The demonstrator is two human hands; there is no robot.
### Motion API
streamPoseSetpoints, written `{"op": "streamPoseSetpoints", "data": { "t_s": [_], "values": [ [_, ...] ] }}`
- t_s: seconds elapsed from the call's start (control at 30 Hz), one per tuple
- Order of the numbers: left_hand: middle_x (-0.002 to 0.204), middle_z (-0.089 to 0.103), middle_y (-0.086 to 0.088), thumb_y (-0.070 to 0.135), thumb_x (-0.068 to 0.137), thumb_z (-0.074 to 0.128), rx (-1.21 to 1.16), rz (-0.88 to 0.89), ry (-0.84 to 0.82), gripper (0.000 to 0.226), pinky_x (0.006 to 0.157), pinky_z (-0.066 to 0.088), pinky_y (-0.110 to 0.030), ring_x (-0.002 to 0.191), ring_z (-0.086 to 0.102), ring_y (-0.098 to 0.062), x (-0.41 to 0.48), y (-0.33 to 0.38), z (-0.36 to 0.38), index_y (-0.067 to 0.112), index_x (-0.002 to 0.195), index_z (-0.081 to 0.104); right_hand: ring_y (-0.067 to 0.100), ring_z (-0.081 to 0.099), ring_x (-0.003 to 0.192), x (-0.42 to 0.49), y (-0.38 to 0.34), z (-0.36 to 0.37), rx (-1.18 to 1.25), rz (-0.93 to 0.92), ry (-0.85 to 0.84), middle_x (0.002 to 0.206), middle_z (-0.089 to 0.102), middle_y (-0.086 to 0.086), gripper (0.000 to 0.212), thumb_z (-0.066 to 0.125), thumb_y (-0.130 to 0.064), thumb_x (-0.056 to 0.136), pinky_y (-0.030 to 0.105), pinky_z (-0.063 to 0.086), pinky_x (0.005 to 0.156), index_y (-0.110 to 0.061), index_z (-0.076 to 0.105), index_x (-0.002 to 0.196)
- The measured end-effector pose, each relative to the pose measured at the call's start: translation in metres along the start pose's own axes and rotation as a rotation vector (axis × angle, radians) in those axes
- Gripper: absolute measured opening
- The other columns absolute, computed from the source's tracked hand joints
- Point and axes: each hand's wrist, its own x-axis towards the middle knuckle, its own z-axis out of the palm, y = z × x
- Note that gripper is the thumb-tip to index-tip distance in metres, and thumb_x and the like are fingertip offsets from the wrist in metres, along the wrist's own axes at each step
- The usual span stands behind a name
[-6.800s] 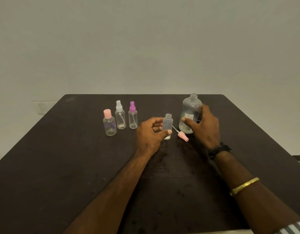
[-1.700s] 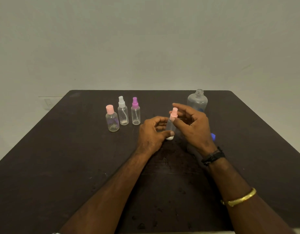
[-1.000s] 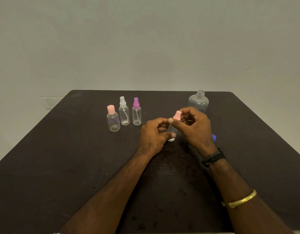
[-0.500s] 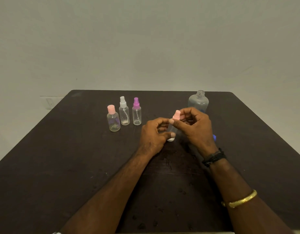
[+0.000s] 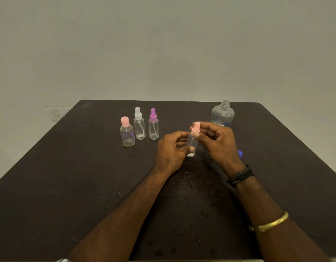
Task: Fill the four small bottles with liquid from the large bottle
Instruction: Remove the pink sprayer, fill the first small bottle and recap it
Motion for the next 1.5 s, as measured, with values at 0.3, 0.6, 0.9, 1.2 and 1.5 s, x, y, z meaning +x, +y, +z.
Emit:
{"op": "streamPoseSetpoints", "data": {
  "t_s": [0.3,0.6,0.9,1.2,1.5],
  "values": [
    [0.093,0.073,0.015,0.005,0.073,0.087,0.031,-0.009,0.006,0.041,0.077,0.055,-0.01,0.088,0.071,0.004,-0.002,0.006,-0.003,0.015,0.111,0.074,0.011,0.075,0.104,-0.003,-0.002,0.004,-0.04,-0.014,0.044,0.108,0.079,-0.001,0.034,0.08,-0.011,0.087,0.035,0.061,0.094,-0.01,0.073,0.12],
    [0.108,0.077,0.003,0.001,0.076,0.084,-0.029,-0.035,0.031,0.047,0.089,0.059,-0.022,0.097,0.073,-0.004,0.0,0.007,-0.007,0.011,0.12,0.072,0.004,0.072,0.104,0.001,-0.004,0.013,-0.095,-0.055,0.049,0.111,0.076,-0.005,0.033,0.076,-0.011,0.091,0.021,0.058,0.091,-0.011,0.072,0.124],
    [0.126,0.07,-0.006,0.004,0.078,0.085,-0.066,-0.084,0.2,0.061,0.092,0.054,-0.015,0.109,0.069,-0.008,0.006,0.007,-0.016,0.004,0.135,0.061,0.006,0.073,0.098,0.041,-0.013,0.034,-0.159,-0.091,0.053,0.105,0.077,-0.003,0.029,0.076,-0.011,0.091,0.019,0.058,0.088,-0.012,0.074,0.12],
    [0.126,0.071,-0.007,0.0,0.082,0.079,-0.08,-0.119,0.247,0.056,0.094,0.054,-0.017,0.108,0.067,-0.006,0.011,0.005,-0.02,0.006,0.135,0.062,0.004,0.073,0.093,0.075,-0.001,0.058,-0.26,-0.064,0.116,0.1,0.078,-0.006,0.024,0.078,-0.018,0.09,0.029,0.061,0.089,-0.016,0.077,0.114],
    [0.127,0.07,-0.007,-0.001,0.085,0.077,-0.023,-0.126,0.225,0.052,0.082,0.047,-0.001,0.096,0.061,0.011,0.012,0.001,-0.021,0.007,0.134,0.062,0.002,0.07,0.092,0.078,0.013,0.065,-0.312,-0.056,0.108,0.105,0.078,-0.003,0.027,0.076,-0.02,0.092,0.023,0.058,0.088,-0.016,0.076,0.118]
  ]
}}
